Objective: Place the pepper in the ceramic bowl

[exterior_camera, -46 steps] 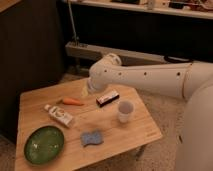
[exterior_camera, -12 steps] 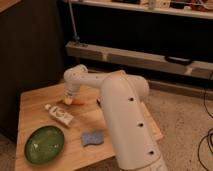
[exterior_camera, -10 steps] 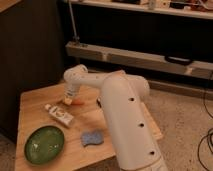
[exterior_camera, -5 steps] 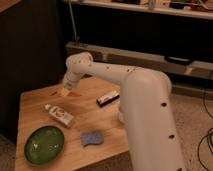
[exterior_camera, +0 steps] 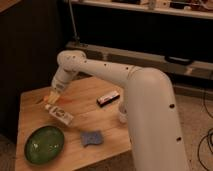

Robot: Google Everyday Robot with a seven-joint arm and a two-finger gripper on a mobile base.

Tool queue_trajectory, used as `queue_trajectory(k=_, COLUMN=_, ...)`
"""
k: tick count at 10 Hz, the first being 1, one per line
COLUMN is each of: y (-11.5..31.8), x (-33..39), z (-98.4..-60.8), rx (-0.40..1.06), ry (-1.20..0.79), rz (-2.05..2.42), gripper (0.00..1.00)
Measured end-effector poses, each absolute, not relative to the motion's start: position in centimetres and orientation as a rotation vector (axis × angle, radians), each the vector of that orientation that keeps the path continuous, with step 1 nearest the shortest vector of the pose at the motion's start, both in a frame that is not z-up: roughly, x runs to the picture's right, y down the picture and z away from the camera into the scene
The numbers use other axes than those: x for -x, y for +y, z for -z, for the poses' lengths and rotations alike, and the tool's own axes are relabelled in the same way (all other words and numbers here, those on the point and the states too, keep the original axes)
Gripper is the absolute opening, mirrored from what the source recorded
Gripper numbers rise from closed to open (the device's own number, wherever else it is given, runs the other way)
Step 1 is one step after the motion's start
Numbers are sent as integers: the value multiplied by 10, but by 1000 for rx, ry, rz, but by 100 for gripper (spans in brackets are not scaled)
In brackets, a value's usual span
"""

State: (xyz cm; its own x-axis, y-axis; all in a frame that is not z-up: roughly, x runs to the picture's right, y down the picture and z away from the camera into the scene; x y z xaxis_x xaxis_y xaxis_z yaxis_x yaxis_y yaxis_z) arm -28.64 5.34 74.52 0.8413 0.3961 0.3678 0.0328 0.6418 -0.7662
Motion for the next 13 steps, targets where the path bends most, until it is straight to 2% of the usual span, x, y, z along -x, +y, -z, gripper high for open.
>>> queue_trajectory(k=4, y=143, x=307, z=-710, rx=984, ry=-551, rz=-107, gripper=0)
queue_trajectory(k=5, y=162, x=309, z=-706, rx=1011, ry=-545, rz=-68, gripper=3)
queue_trajectory(k=9, y=215, x=305, z=-742, rx=1046, ry=-448, rz=55, gripper=43)
queue_trajectory(k=13, y=222, x=300, z=-750, rx=1048, ry=-428, rz=115, gripper=79)
